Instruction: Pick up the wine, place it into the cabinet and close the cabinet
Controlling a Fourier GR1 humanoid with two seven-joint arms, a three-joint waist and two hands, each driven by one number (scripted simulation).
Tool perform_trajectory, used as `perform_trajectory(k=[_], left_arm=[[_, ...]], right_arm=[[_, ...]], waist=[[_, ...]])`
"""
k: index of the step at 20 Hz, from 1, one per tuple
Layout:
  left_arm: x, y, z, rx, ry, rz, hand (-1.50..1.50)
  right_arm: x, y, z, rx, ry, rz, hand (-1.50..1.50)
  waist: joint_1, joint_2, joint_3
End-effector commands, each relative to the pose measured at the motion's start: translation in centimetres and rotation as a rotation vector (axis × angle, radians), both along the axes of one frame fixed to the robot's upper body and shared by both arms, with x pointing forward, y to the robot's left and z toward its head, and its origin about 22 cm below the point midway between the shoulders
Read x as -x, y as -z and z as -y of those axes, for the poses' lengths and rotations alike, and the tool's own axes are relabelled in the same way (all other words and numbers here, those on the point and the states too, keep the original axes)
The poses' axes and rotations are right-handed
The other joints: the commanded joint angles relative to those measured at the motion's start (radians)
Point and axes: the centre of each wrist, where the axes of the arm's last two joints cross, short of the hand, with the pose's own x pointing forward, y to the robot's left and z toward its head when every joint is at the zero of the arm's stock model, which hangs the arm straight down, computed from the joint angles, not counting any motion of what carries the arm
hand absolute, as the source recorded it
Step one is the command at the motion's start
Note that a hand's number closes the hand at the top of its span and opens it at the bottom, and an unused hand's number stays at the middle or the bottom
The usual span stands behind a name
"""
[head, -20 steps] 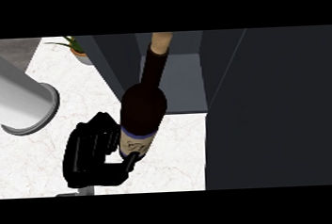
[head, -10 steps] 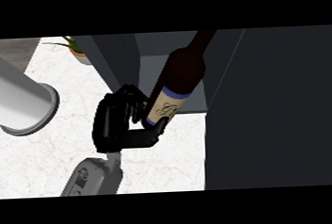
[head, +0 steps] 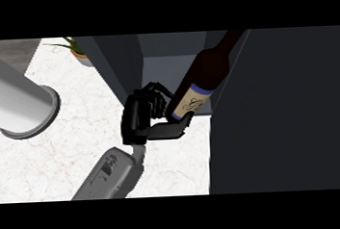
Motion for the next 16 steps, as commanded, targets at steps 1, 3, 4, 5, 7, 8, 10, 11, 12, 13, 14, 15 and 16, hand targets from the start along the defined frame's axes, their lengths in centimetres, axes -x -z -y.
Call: perform_trajectory(k=[1, 3, 4, 5, 7, 8, 10, 11, 12, 13, 14, 15, 16], left_arm=[[-2.0, 0.0, -0.4, -0.003, -0.022, -0.028, 1.50], [-1.2, 2.3, -0.7, -0.004, -0.020, -0.055, 1.50], [-0.7, 3.2, 0.4, 0.004, -0.039, -0.051, 1.50], [-1.1, 2.6, 0.2, -0.007, -0.033, -0.052, 1.50], [-1.6, 3.3, 1.2, -0.013, -0.060, -0.044, 1.50], [-0.7, 3.5, 0.0, -0.010, -0.048, -0.050, 1.50], [-0.1, 4.6, 0.7, -0.026, -0.077, -0.083, 1.50], [-1.2, 5.2, 1.0, -0.024, -0.072, -0.084, 1.50], [-0.4, 6.4, 0.7, -0.006, -0.067, -0.095, 1.50], [-1.9, 6.1, -0.1, -0.007, -0.055, -0.105, 1.50], [-2.0, 6.1, 0.1, -0.018, -0.080, -0.102, 1.50], [-2.8, 4.5, 1.0, -0.006, -0.081, -0.106, 1.50], [-0.9, 7.1, -0.3, -0.002, -0.048, -0.113, 1.50]], right_arm=[[0.8, -0.2, 1.5, -0.011, -0.011, 0.001, -1.50], [0.5, 0.9, 0.4, 0.021, -0.013, 0.011, -1.50], [0.0, -0.4, 0.3, 0.009, -0.013, 0.004, -1.50], [1.5, 1.0, 0.5, 0.009, -0.013, 0.001, -1.50], [0.6, -0.7, -0.4, -0.018, -0.005, 0.015, -1.50], [-1.3, 1.1, -1.7, 0.006, -0.004, 0.020, -1.50], [-1.3, 1.2, -0.7, 0.001, 0.017, 0.000, -1.50], [-0.7, -0.6, -0.9, 0.010, -0.021, 0.005, -1.50], [0.9, -0.4, -0.4, -0.002, -0.002, 0.005, -1.50], [0.6, -1.8, -0.2, 0.000, -0.004, 0.016, -1.50], [-0.6, -0.2, 0.1, -0.005, 0.000, -0.014, -1.50], [1.2, -2.3, -0.3, -0.015, -0.002, 0.003, -1.50], [0.3, 0.0, -0.1, 0.002, 0.007, 0.004, -1.50]], waist=[[-0.001, 0.000, 0.000], [0.001, 0.000, 0.000], [-0.002, 0.001, 0.000], [-0.001, 0.000, 0.000], [-0.004, 0.001, 0.000], [0.006, 0.000, 0.000], [0.002, 0.000, 0.000], [-0.005, 0.001, -0.001], [-0.007, 0.001, 0.000], [-0.004, 0.001, 0.000], [-0.003, 0.001, 0.000], [-0.006, 0.001, -0.001], [-0.001, 0.000, 0.000]])
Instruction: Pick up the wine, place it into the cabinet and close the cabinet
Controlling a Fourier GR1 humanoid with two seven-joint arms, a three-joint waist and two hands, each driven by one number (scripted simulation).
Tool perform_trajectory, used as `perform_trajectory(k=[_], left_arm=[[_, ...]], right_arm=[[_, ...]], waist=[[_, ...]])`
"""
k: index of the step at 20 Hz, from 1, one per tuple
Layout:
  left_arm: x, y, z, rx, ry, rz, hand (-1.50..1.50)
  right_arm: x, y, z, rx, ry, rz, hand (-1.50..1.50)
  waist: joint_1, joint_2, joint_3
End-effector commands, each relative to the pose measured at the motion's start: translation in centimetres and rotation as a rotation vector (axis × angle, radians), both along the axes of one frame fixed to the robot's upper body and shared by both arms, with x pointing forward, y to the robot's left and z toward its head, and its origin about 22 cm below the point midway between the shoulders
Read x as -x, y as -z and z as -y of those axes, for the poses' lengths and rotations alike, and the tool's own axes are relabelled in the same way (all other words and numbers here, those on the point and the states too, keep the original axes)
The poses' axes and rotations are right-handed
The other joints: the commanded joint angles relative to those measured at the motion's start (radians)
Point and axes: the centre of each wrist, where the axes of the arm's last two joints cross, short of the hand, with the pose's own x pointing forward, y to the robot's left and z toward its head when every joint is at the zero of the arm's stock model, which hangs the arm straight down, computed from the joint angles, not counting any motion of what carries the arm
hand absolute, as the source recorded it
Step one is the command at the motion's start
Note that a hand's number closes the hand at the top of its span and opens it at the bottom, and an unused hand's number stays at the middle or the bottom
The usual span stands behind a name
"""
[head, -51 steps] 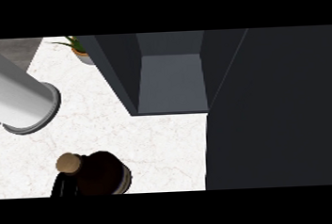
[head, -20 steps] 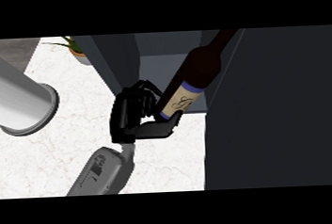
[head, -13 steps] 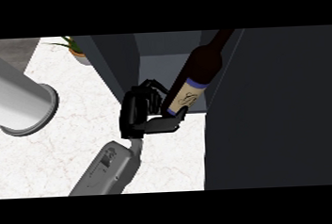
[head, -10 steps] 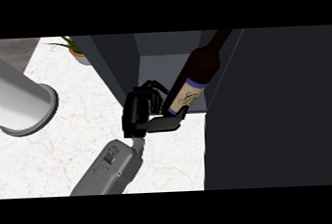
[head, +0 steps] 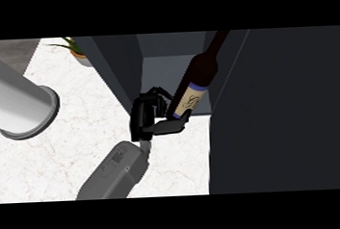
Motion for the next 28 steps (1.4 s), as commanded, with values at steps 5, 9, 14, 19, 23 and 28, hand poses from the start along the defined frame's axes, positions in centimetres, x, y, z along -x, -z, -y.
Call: perform_trajectory(k=[5, 9, 14, 19, 23, 28], left_arm=[[-0.5, 2.9, -2.3, 0.066, -0.033, -0.017, 1.50], [-1.7, 3.2, -1.9, 0.140, -0.030, -0.047, 1.50], [-1.8, 3.7, -1.3, 0.135, -0.009, -0.041, 1.50], [-4.7, 0.6, -1.1, 0.136, 0.026, -0.062, 1.50], [-5.3, 1.4, -1.3, 0.150, -0.015, -0.040, 1.50], [-5.5, 1.0, -0.8, 0.167, -0.006, -0.044, 1.50]], right_arm=[[-0.7, 1.0, 0.8, -0.008, -0.011, -0.017, -1.50], [0.7, 1.0, 0.9, 0.007, -0.011, -0.020, -1.50], [0.0, 1.0, 1.8, -0.025, -0.010, -0.013, -1.50], [-0.7, 1.9, 1.1, -0.006, 0.000, -0.026, -1.50], [0.3, 2.1, 0.8, -0.003, -0.047, -0.002, -1.50], [-0.2, 2.0, 2.4, -0.008, -0.053, 0.001, -1.50]], waist=[[0.004, 0.000, 0.000], [-0.012, 0.003, 0.000], [-0.016, 0.003, 0.000], [0.003, 0.000, 0.000], [-0.028, 0.007, 0.000], [-0.030, 0.007, 0.000]])
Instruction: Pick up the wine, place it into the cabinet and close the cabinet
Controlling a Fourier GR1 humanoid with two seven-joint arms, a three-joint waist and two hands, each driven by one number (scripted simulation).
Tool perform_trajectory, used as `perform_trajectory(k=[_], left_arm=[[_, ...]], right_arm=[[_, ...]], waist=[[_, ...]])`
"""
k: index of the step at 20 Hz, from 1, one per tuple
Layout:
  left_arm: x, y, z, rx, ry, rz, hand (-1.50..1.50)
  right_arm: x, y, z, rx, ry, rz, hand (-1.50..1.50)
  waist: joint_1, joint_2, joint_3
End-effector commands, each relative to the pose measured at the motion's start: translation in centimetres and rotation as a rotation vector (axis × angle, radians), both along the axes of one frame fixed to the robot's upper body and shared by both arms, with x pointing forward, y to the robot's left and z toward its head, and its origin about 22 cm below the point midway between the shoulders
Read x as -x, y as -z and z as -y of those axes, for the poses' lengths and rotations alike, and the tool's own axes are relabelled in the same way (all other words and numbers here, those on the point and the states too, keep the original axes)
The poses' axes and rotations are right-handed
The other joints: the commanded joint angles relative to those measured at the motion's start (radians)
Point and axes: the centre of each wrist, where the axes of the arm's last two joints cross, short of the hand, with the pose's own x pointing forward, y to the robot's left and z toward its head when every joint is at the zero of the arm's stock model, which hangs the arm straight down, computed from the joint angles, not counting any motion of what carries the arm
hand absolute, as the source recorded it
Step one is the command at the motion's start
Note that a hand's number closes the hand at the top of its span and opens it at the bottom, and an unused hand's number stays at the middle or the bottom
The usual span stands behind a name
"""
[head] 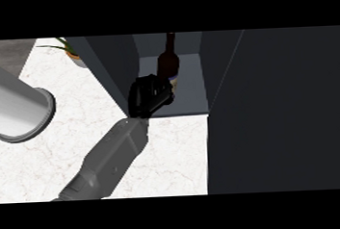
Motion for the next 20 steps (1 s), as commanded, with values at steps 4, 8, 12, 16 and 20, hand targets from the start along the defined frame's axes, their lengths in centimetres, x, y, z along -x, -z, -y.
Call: perform_trajectory(k=[4, 8, 12, 16, 20], left_arm=[[-1.6, -0.7, -0.5, 0.001, -0.018, -0.004, 1.50], [-1.8, -0.9, -0.4, -0.029, -0.031, -0.012, 1.50], [-2.3, -0.9, -1.0, -0.074, -0.078, -0.065, 1.50], [-2.5, -1.1, -0.9, -0.060, -0.079, -0.067, 1.50], [-1.9, 0.5, -2.2, -0.066, -0.104, -0.054, 1.50]], right_arm=[[0.3, -0.8, -0.2, 0.006, 0.002, 0.013, -1.50], [0.2, -1.2, 0.0, 0.017, 0.002, 0.007, -1.50], [-0.6, -0.9, -0.1, 0.011, -0.011, 0.015, -1.50], [-0.7, 0.0, -1.8, -0.008, -0.030, 0.018, -1.50], [0.0, 0.4, -1.0, 0.001, -0.036, 0.006, -1.50]], waist=[[-0.007, 0.002, 0.000], [0.000, 0.000, 0.000], [-0.020, 0.008, 0.000], [-0.027, 0.010, 0.000], [-0.023, 0.010, 0.000]])
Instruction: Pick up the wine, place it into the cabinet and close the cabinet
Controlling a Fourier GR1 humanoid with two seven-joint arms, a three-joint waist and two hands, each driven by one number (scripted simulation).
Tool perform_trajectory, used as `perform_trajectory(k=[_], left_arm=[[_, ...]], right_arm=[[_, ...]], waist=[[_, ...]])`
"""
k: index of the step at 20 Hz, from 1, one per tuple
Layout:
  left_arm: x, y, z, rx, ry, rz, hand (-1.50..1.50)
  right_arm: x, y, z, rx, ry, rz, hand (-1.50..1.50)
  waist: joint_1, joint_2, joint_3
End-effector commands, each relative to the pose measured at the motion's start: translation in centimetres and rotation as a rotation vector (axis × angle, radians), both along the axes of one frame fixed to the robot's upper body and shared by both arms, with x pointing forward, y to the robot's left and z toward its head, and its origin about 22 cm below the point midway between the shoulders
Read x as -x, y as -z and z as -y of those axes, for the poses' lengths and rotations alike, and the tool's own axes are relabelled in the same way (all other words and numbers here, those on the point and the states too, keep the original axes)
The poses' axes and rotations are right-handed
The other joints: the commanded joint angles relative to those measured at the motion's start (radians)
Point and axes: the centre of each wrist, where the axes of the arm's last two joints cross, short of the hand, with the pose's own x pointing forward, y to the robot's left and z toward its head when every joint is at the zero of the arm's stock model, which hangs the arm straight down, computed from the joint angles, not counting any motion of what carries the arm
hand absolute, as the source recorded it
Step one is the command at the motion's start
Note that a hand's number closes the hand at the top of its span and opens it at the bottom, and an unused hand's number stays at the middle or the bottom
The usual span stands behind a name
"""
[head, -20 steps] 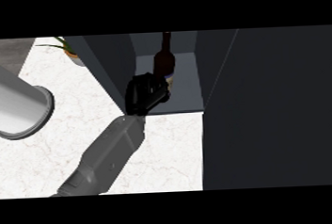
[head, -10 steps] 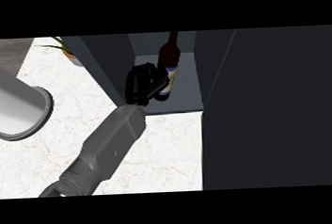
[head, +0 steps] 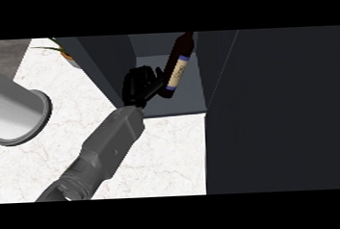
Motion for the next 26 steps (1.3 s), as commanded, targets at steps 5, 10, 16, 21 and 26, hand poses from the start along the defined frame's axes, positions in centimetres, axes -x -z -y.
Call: perform_trajectory(k=[5, 10, 16, 21, 26], left_arm=[[0.4, 0.9, -0.8, 0.029, -0.111, 0.060, 1.50], [-0.3, 0.4, -1.6, 0.000, -0.098, 0.129, -1.50], [-0.1, 0.5, -2.3, 0.027, -0.063, 0.221, -1.50], [-0.2, -0.8, -0.3, -0.018, -0.061, 0.225, -1.50], [2.6, 1.4, -1.3, -0.031, 0.046, 0.223, -1.50]], right_arm=[[-0.6, 0.9, 1.0, -0.009, -0.021, 0.004, -1.50], [-0.3, -0.4, -0.1, 0.007, 0.003, 0.020, -1.50], [-0.9, 0.2, -0.2, 0.018, 0.008, 0.022, -1.50], [0.4, 0.2, -0.1, 0.005, 0.047, 0.011, -1.50], [1.0, 0.0, 0.6, 0.037, 0.056, -0.029, -1.50]], waist=[[-0.009, 0.003, 0.000], [0.013, -0.002, 0.000], [0.032, -0.007, 0.000], [0.052, -0.019, 0.002], [0.081, -0.030, 0.002]])
